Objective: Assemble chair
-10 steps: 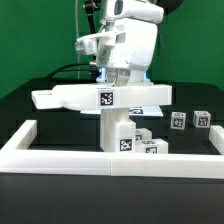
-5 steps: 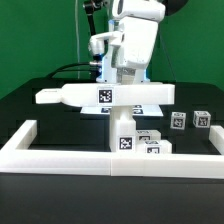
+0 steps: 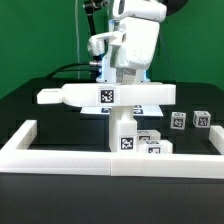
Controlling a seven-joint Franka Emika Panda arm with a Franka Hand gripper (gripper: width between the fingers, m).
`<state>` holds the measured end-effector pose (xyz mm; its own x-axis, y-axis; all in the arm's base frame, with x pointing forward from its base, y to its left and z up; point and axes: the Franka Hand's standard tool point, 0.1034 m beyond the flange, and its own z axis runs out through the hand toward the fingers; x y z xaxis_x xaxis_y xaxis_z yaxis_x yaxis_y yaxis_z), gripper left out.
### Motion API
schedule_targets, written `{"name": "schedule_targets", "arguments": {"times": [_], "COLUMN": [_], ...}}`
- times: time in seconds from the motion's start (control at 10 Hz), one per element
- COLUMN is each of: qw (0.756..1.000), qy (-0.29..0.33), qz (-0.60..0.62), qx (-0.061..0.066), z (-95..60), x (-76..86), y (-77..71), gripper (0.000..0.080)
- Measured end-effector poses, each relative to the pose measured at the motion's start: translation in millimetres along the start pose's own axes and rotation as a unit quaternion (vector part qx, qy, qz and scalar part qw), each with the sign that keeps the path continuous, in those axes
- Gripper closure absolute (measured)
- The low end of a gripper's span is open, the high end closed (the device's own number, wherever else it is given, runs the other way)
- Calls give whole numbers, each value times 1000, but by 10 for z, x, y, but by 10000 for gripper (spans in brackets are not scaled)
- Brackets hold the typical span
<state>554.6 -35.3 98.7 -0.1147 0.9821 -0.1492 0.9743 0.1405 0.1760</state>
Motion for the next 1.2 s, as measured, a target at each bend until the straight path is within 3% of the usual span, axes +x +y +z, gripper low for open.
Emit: {"name": "schedule_targets", "arguments": {"times": [1.0,1.2], "qw": [1000,1000], "qy": [-2,-2], "qz": [-17,-17], "qx": [0,0], "z": [1,4], "x": [4,4], "y": [3,1], "gripper": [508,220]}}
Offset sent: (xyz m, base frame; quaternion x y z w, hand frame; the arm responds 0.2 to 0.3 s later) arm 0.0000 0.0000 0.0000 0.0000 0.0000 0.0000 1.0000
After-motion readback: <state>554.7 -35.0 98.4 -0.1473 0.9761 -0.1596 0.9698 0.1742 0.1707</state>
